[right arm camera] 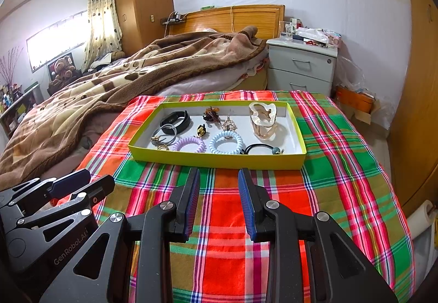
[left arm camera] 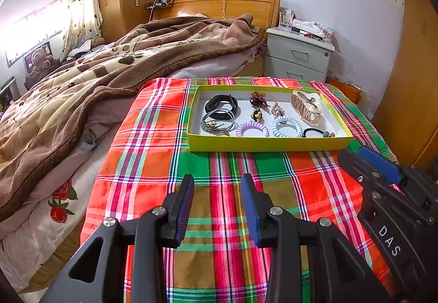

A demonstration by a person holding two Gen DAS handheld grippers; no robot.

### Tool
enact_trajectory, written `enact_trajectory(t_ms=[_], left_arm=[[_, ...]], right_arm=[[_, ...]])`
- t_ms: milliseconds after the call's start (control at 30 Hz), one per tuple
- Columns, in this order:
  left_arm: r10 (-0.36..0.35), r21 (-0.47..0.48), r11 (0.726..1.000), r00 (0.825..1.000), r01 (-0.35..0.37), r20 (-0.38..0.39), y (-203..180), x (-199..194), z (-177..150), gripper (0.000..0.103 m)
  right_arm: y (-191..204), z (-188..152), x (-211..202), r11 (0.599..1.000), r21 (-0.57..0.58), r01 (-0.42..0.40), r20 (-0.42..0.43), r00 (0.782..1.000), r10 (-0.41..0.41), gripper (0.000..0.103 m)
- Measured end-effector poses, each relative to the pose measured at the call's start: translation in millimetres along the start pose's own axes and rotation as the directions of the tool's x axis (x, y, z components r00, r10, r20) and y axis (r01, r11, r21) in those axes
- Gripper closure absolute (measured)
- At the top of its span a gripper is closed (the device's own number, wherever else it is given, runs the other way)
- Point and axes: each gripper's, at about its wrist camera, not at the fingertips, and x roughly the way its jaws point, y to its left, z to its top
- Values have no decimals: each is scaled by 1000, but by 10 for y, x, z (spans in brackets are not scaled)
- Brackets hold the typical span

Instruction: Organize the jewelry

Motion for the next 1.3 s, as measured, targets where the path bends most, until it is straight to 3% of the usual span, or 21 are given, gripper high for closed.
enact_trajectory(t_ms=[1300], left_arm=[[-2, 3, 1000, 1000, 2, -8, -13, 16, -28, 66]], right_arm=[[-21, -10, 30, 1000, 3, 2, -5, 1000, -2, 73]])
